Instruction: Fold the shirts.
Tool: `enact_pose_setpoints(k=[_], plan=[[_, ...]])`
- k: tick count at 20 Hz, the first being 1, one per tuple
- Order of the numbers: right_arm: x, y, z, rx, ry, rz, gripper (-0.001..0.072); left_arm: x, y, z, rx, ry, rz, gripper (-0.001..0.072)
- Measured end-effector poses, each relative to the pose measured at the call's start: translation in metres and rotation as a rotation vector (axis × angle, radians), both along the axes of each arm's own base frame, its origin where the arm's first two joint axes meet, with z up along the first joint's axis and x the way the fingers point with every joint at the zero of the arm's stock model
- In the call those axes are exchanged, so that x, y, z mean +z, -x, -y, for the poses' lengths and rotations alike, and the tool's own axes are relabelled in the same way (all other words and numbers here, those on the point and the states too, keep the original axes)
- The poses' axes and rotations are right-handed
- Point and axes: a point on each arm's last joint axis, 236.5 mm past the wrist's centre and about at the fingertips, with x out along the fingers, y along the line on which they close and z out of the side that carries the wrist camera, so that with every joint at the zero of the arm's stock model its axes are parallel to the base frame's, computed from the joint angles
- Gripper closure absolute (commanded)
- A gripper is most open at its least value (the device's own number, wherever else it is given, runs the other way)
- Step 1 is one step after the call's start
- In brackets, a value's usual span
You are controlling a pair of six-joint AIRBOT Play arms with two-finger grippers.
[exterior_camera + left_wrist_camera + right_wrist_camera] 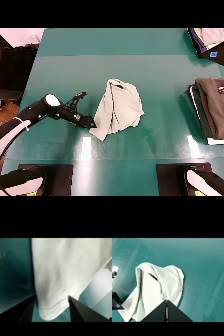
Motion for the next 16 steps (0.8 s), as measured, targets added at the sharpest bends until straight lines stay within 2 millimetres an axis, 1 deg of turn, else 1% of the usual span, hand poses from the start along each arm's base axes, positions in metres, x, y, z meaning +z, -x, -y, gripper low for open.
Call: enact_pose_setpoints(k=[1,2,4,5,7,8,9,10,12,14,16], plan=[[0.000,0.000,0.000,0.000,0.000,0.000,0.0697,-0.002,0.001,0.003,-0.001,-0.001,0.008,0.0633],[0.000,0.000,0.000,0.000,0.000,0.000,0.0697,-0.002,0.001,0.005,-0.001,-0.004,0.014,0.0683],[-0.001,0.000,0.000,0.000,-0.001,-0.002,0.0697,0.002,-0.003,0.007,0.005,0.000,0.018,0.0683],[-0.004,0.000,0.000,0.001,-0.004,-0.011,0.0696,0.008,-0.006,0.007,0.002,0.005,0.020,0.0683],[-0.019,0.000,-0.002,0.005,-0.015,-0.052,0.0687,0.027,-0.018,0.002,-0.013,0.012,0.036,0.0683],[-0.033,0.001,-0.004,0.011,-0.024,-0.089,0.0583,0.042,-0.026,-0.002,-0.022,0.017,0.055,0.0683],[-0.048,0.001,-0.007,0.017,-0.034,-0.129,0.0336,0.056,-0.033,-0.007,-0.037,0.015,0.080,0.0683],[-0.068,0.001,-0.011,0.023,-0.046,-0.176,0.0207,0.072,-0.041,-0.012,-0.047,0.011,0.117,0.0682],[-0.113,-0.001,-0.024,0.028,-0.074,-0.265,0.0207,0.102,-0.055,-0.022,-0.067,-0.007,0.192,0.0682],[-0.163,-0.005,-0.039,0.024,-0.097,-0.345,0.0207,0.125,-0.063,-0.027,-0.078,-0.016,0.252,0.0683],[-0.213,-0.011,-0.057,0.016,-0.111,-0.418,0.0207,0.137,-0.067,-0.032,-0.082,-0.029,0.277,0.0682]])
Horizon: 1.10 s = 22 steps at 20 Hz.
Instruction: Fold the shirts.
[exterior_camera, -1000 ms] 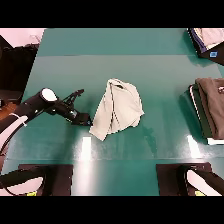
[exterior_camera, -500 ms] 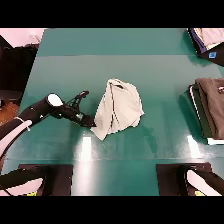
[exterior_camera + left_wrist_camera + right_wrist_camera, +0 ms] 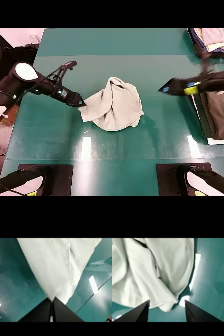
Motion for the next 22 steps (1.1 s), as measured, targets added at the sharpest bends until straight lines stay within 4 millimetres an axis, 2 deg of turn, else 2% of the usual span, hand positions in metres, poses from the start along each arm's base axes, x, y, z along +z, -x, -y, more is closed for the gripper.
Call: enact_pose_setpoints(k=[2,4,6,7,8,9,10,11,13,15,17,22], plan=[[-0.040,-0.009,-0.018,-0.018,-0.016,-0.048,0.0209,0.007,-0.003,-0.002,0.003,-0.004,0.016,0.0682],[-0.071,-0.019,-0.034,-0.036,-0.025,-0.079,0.0210,0.010,-0.002,-0.004,0.001,-0.011,0.020,0.0682],[-0.096,-0.028,-0.047,-0.038,-0.021,-0.104,0.0210,0.011,-0.003,-0.005,0.002,-0.014,0.025,0.0682],[-0.105,-0.031,-0.055,-0.032,-0.021,-0.116,0.0238,0.012,-0.003,-0.005,0.002,-0.015,0.026,0.0682],[-0.111,-0.033,-0.061,-0.023,-0.021,-0.126,0.0379,0.012,-0.003,-0.005,0.001,-0.015,0.026,0.0682],[-0.117,-0.035,-0.067,-0.013,-0.018,-0.134,0.0572,0.012,-0.003,-0.005,0.001,-0.016,0.026,0.0682],[-0.121,-0.038,-0.072,-0.005,-0.016,-0.134,0.0696,0.012,-0.003,-0.006,0.001,-0.018,0.027,0.0682],[-0.122,-0.041,-0.077,0.001,-0.018,-0.132,0.0698,0.013,-0.003,-0.006,0.001,-0.018,0.027,0.0683],[-0.117,-0.047,-0.079,0.020,-0.008,-0.104,0.0699,0.013,-0.003,-0.008,-0.002,-0.029,0.028,0.0683],[-0.103,-0.053,-0.066,0.035,0.029,-0.059,0.0700,0.018,-0.005,-0.017,-0.004,-0.073,0.043,0.0682],[-0.080,-0.058,-0.038,0.029,0.098,-0.004,0.0700,0.033,-0.012,-0.028,-0.009,-0.126,0.089,0.0683],[0.001,-0.059,0.048,-0.079,0.246,0.151,0.0700,0.103,-0.036,-0.040,0.013,-0.171,0.287,0.0683]])
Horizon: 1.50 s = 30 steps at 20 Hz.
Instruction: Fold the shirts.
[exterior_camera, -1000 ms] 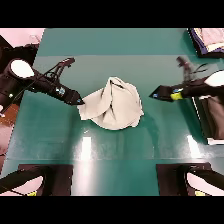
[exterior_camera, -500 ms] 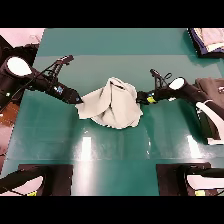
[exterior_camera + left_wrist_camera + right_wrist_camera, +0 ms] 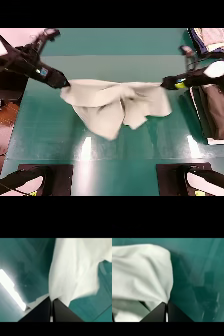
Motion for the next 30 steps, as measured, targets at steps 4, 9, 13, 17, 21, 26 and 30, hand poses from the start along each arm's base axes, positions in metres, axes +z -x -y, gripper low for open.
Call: enact_pose_setpoints(k=[4,9,13,17,21,26,30], plan=[[0.062,0.011,0.029,-0.062,0.040,0.154,0.0701,0.048,-0.009,0.001,0.013,0.028,0.117,0.0682],[0.164,0.031,0.039,-0.109,0.054,0.434,0.0701,0.137,-0.004,0.001,0.025,0.080,0.325,0.0682],[0.264,0.061,0.039,-0.119,0.060,0.673,0.0700,0.220,0.028,-0.005,0.038,0.139,0.541,0.0683],[0.342,0.104,0.035,-0.107,0.069,0.844,0.0701,0.285,0.078,-0.016,0.067,0.215,0.730,0.0683],[0.389,0.137,0.029,-0.074,0.092,0.908,0.0702,0.334,0.127,-0.026,0.097,0.295,0.882,0.0684],[0.367,0.119,0.025,-0.021,0.103,0.710,0.0701,0.322,0.118,-0.034,0.139,0.269,0.862,0.0683],[0.245,0.061,0.030,-0.006,0.079,0.256,0.0701,0.201,0.035,-0.031,0.170,0.112,0.526,0.0683]])
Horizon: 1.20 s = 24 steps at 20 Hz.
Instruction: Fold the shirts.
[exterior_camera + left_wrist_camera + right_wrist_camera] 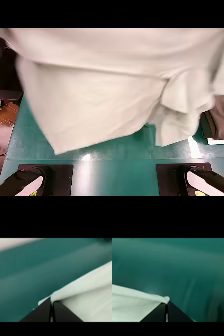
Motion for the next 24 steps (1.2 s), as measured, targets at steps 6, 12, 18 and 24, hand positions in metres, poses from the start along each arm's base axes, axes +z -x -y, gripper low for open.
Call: enact_pose_setpoints(k=[6,12,18,24], plan=[[-0.190,-0.054,0.004,-0.015,-0.044,-0.526,0.0701,-0.226,-0.100,0.012,0.005,-0.132,-0.491,0.0682],[-0.258,-0.114,0.010,-0.087,-0.078,-0.481,0.0391,-0.299,-0.163,0.016,0.074,-0.104,-0.488,0.0266],[-0.259,-0.125,0.025,-0.121,-0.087,-0.440,0.0329,-0.294,-0.172,-0.028,0.185,-0.055,-0.536,0.0280],[-0.237,-0.071,0.028,-0.048,-0.057,-0.511,0.0429,-0.319,-0.102,-0.074,0.205,-0.004,-0.773,0.0280]])
